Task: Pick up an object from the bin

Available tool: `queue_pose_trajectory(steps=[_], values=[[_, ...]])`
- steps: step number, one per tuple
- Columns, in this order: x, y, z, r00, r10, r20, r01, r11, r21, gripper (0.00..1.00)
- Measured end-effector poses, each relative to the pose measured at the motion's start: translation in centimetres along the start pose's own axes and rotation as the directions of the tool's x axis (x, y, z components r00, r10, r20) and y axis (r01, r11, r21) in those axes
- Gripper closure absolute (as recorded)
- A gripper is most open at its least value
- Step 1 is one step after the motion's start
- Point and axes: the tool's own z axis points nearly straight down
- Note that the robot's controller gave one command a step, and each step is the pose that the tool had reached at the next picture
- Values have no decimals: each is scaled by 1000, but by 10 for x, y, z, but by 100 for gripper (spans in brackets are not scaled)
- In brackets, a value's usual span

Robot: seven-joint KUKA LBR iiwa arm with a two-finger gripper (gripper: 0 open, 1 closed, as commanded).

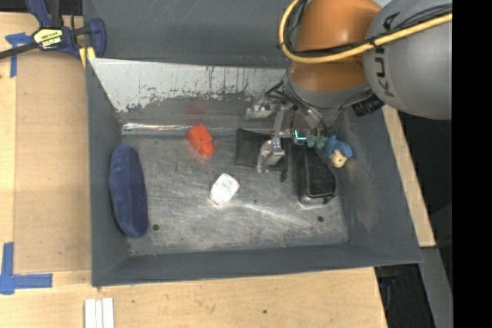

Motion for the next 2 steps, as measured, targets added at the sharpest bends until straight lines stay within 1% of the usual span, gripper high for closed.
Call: queue_pose_trajectory(steps=[1,2], values=[[-9,-59,98,997,79,12,-79,997,-6,0],[-15,-60,92,996,77,38,-77,997,-3,100]])
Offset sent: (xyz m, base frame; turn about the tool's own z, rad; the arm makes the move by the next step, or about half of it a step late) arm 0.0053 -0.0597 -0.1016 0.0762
